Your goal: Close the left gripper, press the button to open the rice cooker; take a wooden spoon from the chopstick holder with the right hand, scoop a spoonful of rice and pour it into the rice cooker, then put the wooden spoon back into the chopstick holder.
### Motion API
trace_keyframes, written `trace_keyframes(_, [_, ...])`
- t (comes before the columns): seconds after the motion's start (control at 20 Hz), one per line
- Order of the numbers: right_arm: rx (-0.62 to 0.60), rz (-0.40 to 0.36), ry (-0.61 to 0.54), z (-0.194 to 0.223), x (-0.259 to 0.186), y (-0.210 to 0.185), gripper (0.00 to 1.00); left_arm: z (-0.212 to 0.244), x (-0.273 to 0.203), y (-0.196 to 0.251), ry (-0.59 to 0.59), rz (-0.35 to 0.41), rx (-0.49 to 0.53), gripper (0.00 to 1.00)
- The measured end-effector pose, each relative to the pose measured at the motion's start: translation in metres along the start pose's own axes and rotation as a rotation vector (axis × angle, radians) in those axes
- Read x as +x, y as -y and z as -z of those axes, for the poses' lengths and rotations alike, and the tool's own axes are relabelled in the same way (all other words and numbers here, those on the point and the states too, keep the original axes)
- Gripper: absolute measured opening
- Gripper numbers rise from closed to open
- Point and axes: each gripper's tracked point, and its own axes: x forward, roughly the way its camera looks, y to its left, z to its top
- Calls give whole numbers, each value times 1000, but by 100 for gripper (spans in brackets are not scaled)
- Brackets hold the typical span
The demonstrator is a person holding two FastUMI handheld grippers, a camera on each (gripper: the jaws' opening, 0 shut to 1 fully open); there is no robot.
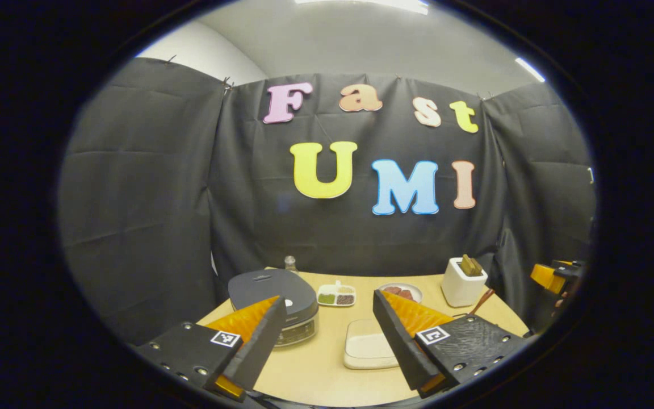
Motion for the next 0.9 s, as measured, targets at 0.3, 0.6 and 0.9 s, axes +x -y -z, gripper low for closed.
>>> trace_keyframes(0.3, [40,56,-21,7,-1,-26,93,-12,28,-53,-15,50,-62,53])
trace_keyframes(0.6, [35,17,-58,29,-13,-72,98,-7,65,-104,-78,35,-57,11])
trace_keyframes(0.9, [20,44,-40,29,-16,-89,98,22,99,-103,-201,172,-87,2])
